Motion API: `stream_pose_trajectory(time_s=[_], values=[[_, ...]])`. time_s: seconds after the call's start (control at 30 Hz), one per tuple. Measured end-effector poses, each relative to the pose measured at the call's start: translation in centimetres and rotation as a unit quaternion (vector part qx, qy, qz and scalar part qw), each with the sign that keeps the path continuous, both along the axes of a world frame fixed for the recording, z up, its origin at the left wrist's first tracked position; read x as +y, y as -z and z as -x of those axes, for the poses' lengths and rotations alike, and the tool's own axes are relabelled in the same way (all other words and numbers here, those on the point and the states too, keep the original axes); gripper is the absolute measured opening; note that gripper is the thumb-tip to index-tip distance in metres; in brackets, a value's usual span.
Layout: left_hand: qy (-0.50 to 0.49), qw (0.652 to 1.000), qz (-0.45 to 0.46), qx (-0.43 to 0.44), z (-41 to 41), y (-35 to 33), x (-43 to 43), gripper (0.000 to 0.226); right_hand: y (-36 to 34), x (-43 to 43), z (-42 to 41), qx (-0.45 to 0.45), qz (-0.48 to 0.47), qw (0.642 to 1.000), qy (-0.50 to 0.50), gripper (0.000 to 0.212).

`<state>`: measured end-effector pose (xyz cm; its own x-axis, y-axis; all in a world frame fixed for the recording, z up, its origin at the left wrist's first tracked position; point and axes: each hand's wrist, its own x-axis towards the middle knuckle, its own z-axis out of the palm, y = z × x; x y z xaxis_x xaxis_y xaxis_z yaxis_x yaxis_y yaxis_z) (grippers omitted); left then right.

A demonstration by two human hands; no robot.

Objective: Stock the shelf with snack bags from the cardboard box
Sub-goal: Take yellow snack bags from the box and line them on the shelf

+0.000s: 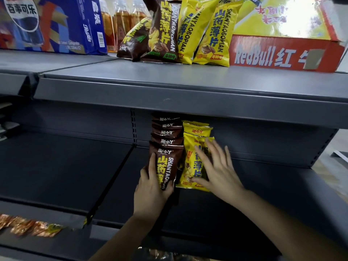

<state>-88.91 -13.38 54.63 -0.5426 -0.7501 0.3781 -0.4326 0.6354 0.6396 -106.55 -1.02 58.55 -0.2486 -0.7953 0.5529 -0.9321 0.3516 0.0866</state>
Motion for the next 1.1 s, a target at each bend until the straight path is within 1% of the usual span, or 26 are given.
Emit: stream_pose_trajectory(time_s=[0.03, 0.07, 0.13, 0.23, 0.37, 0.43, 0.6, 0.7, 0.83, 0.93, 1.0, 1.1], values=[[0.002, 1.0, 0.002, 0.0, 0.0, 0.0, -0.1, 0.101, 0.2, 0.3, 0.5, 0.046, -0.05, 0.998, 0.0, 0.099], [0.005, 1.0, 0.004, 0.001, 0.0, 0.0, -0.2, 0.101, 0.2, 0.3, 1.0, 0.067, -0.082, 0.994, 0.007, 0.103], [0.01, 1.0, 0.008, 0.003, -0.1, 0.0, -0.5, 0.101, -0.1, -0.3, 1.5, 0.081, -0.119, 0.989, 0.026, 0.107], [0.015, 1.0, 0.01, 0.007, -0.3, -0.2, -1.1, 0.101, -0.3, -1.8, 1.0, 0.079, -0.147, 0.985, 0.045, 0.106], [0.042, 0.999, 0.015, 0.012, -0.9, -0.4, -1.7, 0.098, 0.0, -3.3, -0.9, 0.038, -0.149, 0.985, 0.08, 0.11], [0.043, 0.999, 0.002, 0.025, -1.0, -0.5, -1.6, 0.094, 0.2, -3.6, -1.3, 0.025, -0.145, 0.985, 0.09, 0.108], [-0.005, 0.996, -0.059, 0.067, -0.1, -1.2, 0.0, 0.083, 0.3, -3.6, -1.9, 0.016, -0.146, 0.983, 0.111, 0.102], [-0.024, 0.997, -0.056, 0.056, 0.1, -1.4, 0.3, 0.081, 0.7, -3.8, -2.2, 0.013, -0.158, 0.979, 0.126, 0.098], [-0.046, 0.999, -0.004, -0.007, 0.2, -1.4, -0.2, 0.087, 0.1, -4.8, -2.5, 0.005, -0.205, 0.968, 0.145, 0.095], [-0.077, 0.995, 0.042, -0.037, 0.2, -1.4, -0.2, 0.091, -0.3, -4.4, -2.7, -0.01, -0.194, 0.974, 0.12, 0.096], [-0.078, 0.992, 0.094, -0.037, 0.2, -1.4, 0.0, 0.09, -0.4, -3.5, -2.7, -0.002, -0.173, 0.98, 0.096, 0.097], [-0.069, 0.976, 0.201, -0.05, 0.3, -1.7, 0.1, 0.085, -0.4, -2.3, -2.7, 0.044, -0.16, 0.983, 0.076, 0.092]])
